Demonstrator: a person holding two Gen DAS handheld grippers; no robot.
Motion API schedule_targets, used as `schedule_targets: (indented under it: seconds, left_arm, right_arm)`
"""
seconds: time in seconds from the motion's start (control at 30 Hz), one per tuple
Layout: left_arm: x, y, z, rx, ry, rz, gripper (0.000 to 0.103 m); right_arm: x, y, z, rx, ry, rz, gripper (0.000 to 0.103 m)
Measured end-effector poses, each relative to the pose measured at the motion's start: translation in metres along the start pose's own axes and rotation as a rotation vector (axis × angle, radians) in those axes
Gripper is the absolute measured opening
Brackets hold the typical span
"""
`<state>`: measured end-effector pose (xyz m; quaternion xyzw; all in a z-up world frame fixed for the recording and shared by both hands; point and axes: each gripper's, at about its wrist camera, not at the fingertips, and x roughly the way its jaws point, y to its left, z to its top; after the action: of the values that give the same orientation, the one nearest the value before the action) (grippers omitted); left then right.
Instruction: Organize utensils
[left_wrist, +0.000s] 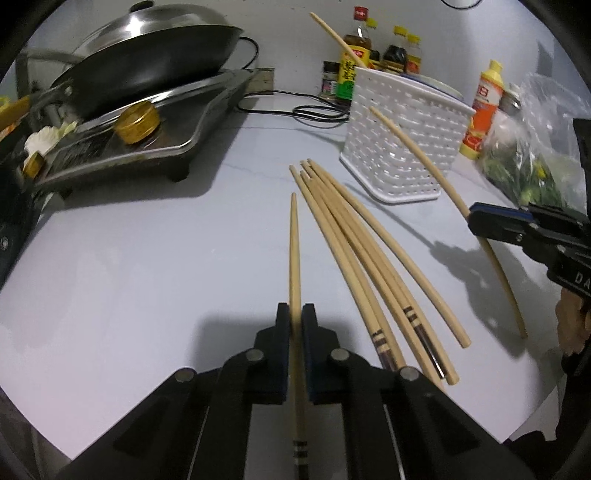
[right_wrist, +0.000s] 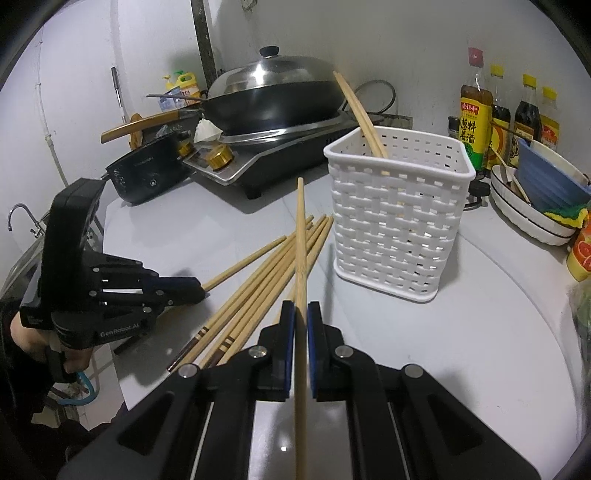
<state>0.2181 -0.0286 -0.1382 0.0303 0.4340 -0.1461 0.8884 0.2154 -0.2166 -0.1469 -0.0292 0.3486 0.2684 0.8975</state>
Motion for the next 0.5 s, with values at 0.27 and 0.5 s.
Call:
schedule_targets:
  seconds: [0.27,0.5]
  left_arm:
    - [-0.027,0.010,-0.007,-0.077,-0.062,-0.021,0.006]
    - [-0.052,0.009,-0.001,-0.093,-0.121,-0.033,0.006]
  right_arm:
    - [-0.010,0.004,0.002,-0.011,-0.016,0.001,0.006]
    - [-0.018,0.009,0.004,-0.024,-0.028,-0.002,0.006]
